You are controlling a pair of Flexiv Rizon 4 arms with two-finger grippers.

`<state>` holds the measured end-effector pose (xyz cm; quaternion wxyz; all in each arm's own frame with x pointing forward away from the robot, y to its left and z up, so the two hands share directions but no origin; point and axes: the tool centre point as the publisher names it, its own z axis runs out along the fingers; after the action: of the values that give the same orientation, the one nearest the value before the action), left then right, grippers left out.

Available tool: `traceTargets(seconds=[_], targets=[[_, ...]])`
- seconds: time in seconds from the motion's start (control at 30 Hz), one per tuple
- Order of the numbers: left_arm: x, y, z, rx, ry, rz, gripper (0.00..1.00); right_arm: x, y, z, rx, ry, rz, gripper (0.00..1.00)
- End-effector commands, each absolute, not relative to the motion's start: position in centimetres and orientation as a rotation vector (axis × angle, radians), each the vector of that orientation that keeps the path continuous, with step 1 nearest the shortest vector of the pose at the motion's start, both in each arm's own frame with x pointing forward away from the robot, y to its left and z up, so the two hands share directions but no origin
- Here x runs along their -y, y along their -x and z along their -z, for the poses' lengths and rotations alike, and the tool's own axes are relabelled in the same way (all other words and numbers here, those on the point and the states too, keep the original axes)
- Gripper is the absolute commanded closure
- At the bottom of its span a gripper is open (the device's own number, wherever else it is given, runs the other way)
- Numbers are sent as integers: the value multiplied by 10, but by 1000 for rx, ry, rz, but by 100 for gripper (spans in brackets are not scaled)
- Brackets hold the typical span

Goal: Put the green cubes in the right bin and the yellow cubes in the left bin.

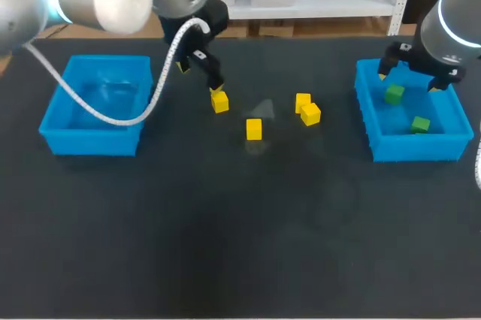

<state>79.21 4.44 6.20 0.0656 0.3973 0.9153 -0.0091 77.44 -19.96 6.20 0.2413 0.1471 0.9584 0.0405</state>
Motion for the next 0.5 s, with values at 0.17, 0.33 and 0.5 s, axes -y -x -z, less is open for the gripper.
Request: traceTargets(seconds=[0.17, 0.33, 0.5], targets=[[-33, -800, -45, -2861, -1231, -24, 0, 199, -774, -61, -2617, -404, -109, 0], [-27, -801, -32, -2872, -1242, -39, 0, 199, -774, -61, -2617, -404, -109, 0], [-24, -799, -22, -2878, -1263, -48, 0, 199, -774, -61, -2617, -404, -109, 0]])
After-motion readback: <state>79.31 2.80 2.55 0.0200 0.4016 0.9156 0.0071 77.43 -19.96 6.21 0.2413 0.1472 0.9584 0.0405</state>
